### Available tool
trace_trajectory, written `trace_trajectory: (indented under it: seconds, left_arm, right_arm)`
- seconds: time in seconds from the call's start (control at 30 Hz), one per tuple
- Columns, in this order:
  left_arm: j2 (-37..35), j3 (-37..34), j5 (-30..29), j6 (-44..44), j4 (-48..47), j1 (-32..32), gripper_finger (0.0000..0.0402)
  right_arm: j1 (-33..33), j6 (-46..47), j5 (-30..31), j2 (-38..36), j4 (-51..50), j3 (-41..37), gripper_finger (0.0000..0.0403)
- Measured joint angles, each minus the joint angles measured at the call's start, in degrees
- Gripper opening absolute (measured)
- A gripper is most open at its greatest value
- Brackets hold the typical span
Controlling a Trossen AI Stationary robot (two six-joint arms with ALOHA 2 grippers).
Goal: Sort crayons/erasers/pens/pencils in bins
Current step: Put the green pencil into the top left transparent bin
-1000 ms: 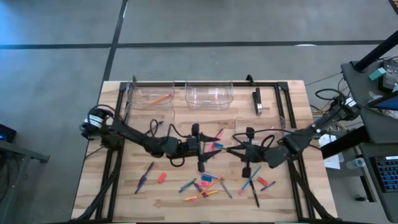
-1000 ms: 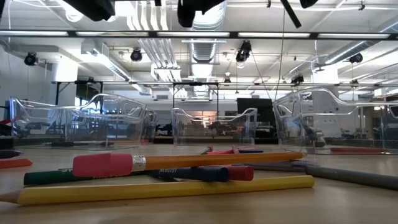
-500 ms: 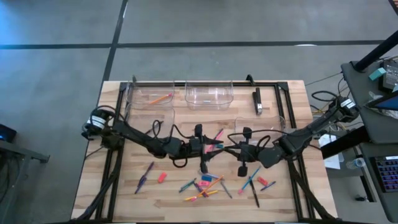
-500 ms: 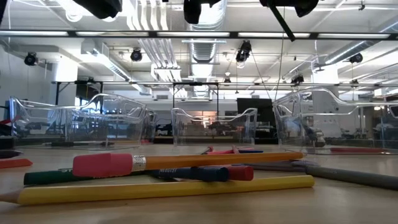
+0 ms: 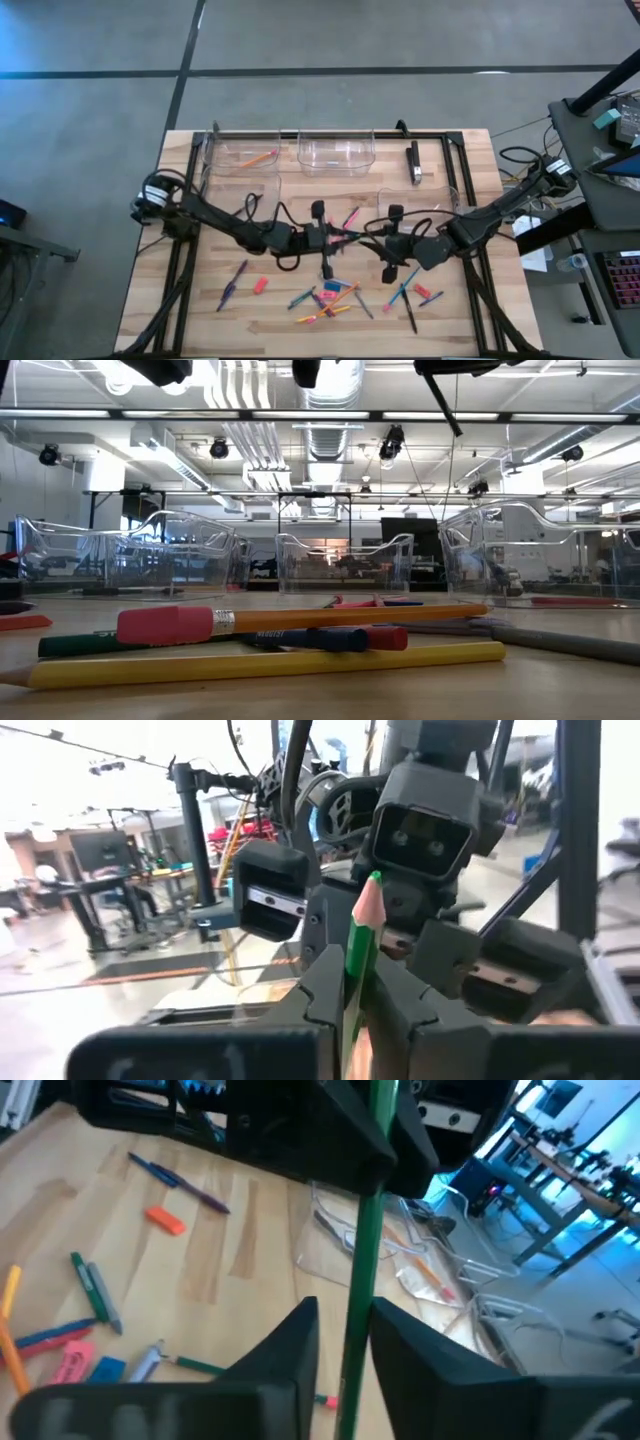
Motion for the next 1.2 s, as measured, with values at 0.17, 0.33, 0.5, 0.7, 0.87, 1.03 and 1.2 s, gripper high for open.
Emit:
trace_trajectory:
  seconds: [0.17,0.33,0.5,0.7,0.87,1.03,1.2]
  left_arm:
    - [-3.25,0.0,-1.84,0.92,-6.52,0.06,0.0007]
    - [-5.27,-0.02,-3.27,1.37,-10.5,0.11,0.0007]
    - [-9.89,-0.04,-12.01,1.45,-22.53,0.41,0.0007]
    - [-19.01,0.83,-36.12,1.23,-49.39,2.79,0.001]
    - [-25.21,0.85,-43.54,-5.78,-69.66,11.71,0.0012]
    - [-27.12,0.06,-32.41,-9.74,-77.98,26.2,0.0013]
    - [-24.73,-0.24,-26.75,-11.01,-79.14,37.22,0.0014]
  right_arm:
    - [0.06,-0.36,-0.55,-0.09,-0.04,0.13,0.0136]
    - [0.1,1.96,-0.53,0.02,-0.72,0.26,0.0188]
    - [0.22,4.84,-0.3,-0.09,-2.9,0.26,0.0253]
    - [0.17,6.6,0.16,-0.15,-4.5,0.26,0.0304]
    - [0.17,7.52,0.16,-0.13,-4.55,0.26,0.0309]
    - [0.04,9.71,0.19,-0.11,-4.81,0.24,0.0299]
    - [0.04,10.29,0.19,-0.11,-5.2,0.11,0.0291]
